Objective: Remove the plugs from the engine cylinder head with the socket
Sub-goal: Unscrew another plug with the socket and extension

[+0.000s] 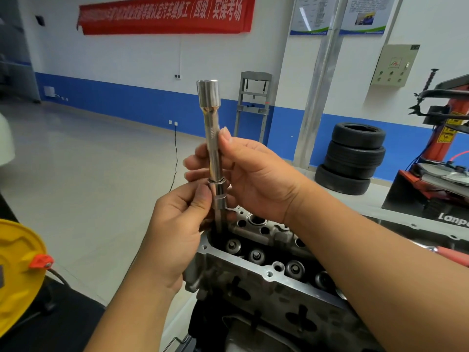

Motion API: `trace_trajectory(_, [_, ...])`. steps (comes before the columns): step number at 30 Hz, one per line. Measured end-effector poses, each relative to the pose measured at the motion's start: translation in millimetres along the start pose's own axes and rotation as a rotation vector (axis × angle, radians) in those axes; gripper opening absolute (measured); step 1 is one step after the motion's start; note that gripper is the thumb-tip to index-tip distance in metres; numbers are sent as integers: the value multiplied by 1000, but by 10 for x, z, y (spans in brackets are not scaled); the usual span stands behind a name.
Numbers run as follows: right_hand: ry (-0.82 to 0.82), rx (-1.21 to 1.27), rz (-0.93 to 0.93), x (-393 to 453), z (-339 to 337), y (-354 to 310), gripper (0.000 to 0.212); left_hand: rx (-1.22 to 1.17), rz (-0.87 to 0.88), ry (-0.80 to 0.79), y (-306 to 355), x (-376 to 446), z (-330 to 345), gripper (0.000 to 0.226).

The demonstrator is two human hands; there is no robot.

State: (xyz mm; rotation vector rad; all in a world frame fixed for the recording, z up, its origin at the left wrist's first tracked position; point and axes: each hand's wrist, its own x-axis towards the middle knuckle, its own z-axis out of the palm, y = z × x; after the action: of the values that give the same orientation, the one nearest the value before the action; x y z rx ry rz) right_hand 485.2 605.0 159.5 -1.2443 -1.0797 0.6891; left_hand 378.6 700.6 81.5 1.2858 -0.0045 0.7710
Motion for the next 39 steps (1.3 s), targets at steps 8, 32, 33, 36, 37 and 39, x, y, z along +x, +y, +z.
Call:
trace_trajectory(8, [-42,25,-46,-28,-15,-8,12,53,56,40,-25,18,-13,30])
trace_trajectory(32, [-51,91,-31,7,-40,10,19,39,121,76,-19,17,13,21])
trace_trajectory(33, [-47,85,-40,8,-43,14,20,58,125,80,-24,16,-3,25])
trace_trajectory(36, [-54,77,-37,-12,-60,13,21,85,86,-3,-12,8,-10,23])
trace_trajectory(37, [-51,77,-29,-19,-64,11,20,79,62,-38,-3,1,-6,25])
trace_trajectory(39, [-42,79,-15,-23,-71,16,22,34,26,-55,-2,3,-1,29])
